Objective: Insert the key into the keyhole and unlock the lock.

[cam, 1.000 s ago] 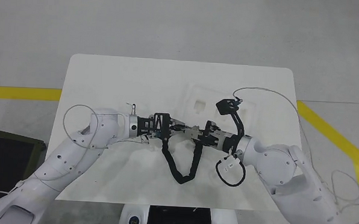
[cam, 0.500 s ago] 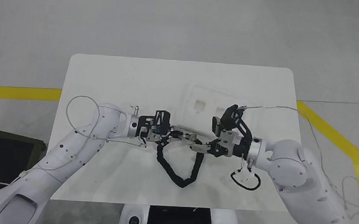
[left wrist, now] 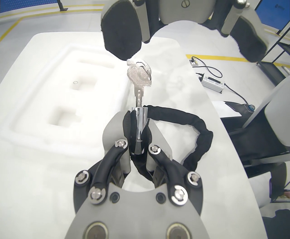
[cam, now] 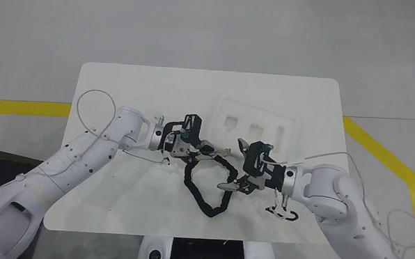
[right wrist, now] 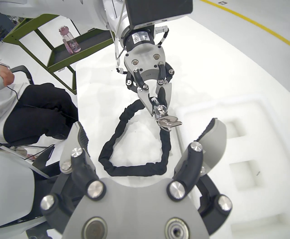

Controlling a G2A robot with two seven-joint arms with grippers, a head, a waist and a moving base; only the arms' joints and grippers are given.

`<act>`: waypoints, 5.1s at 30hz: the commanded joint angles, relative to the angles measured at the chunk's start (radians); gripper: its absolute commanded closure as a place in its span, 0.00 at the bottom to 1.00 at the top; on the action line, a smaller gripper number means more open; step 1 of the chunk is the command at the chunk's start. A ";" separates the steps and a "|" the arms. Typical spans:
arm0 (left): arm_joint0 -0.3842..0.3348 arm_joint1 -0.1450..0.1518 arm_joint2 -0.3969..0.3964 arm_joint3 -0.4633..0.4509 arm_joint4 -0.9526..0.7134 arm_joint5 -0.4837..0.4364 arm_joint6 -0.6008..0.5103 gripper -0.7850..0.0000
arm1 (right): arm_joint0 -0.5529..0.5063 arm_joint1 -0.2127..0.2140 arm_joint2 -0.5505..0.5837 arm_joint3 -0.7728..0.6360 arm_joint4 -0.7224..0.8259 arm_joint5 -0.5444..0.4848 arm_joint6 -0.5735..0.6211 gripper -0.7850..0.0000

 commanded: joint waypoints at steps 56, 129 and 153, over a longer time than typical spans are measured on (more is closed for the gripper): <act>-0.174 0.035 0.205 -0.011 -0.224 0.000 -0.116 1.00 | 0.065 -0.036 -0.093 -0.014 -0.221 0.173 0.060 1.00; 0.172 0.203 -0.132 -0.056 -0.470 0.381 -0.277 1.00 | -0.267 -0.037 0.352 0.099 0.077 0.284 -0.487 0.00; 0.260 0.210 -0.241 -0.179 -0.266 0.590 -0.522 0.60 | -0.306 -0.039 0.407 0.102 0.017 0.337 -0.549 0.00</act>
